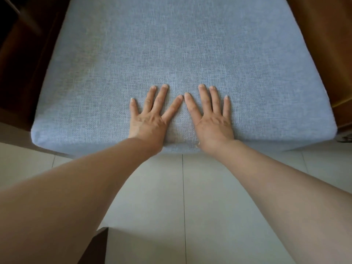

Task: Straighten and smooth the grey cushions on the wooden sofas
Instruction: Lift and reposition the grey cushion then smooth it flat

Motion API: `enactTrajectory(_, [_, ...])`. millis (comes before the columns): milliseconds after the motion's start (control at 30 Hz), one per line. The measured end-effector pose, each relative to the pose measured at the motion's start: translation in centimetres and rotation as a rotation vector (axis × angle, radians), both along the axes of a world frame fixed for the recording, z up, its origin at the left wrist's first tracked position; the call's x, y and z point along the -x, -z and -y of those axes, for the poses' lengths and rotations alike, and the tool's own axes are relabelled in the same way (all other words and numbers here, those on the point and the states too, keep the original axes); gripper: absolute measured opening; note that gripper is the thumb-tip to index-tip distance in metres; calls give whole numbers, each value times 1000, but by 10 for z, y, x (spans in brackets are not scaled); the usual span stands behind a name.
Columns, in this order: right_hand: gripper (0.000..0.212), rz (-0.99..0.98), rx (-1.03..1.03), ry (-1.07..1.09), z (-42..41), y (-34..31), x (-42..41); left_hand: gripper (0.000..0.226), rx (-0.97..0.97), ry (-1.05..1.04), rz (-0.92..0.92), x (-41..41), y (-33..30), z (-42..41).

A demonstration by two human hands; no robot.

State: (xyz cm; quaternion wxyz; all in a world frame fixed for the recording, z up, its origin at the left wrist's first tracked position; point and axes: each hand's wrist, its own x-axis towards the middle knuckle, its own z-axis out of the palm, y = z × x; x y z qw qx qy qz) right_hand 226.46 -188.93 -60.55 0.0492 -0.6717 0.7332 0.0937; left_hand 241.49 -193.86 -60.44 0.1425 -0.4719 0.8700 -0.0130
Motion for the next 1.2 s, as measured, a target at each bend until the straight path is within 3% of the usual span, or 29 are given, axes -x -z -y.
enactTrajectory(67, [115, 21, -30, -1, -6, -9, -2, 124, -39, 31, 1, -6, -12, -4])
enactTrajectory(333, [103, 264, -143, 120, -43, -80, -8, 105, -220, -63, 32, -33, -88, -26])
enactTrajectory(700, [90, 283, -104, 137, -59, -228, -27, 108, -169, -36, -21, -47, -249, -38])
enactTrajectory(1200, [81, 329, -63, 83, -94, -379, -51, 109, -211, -198, -183, -76, -392, -105])
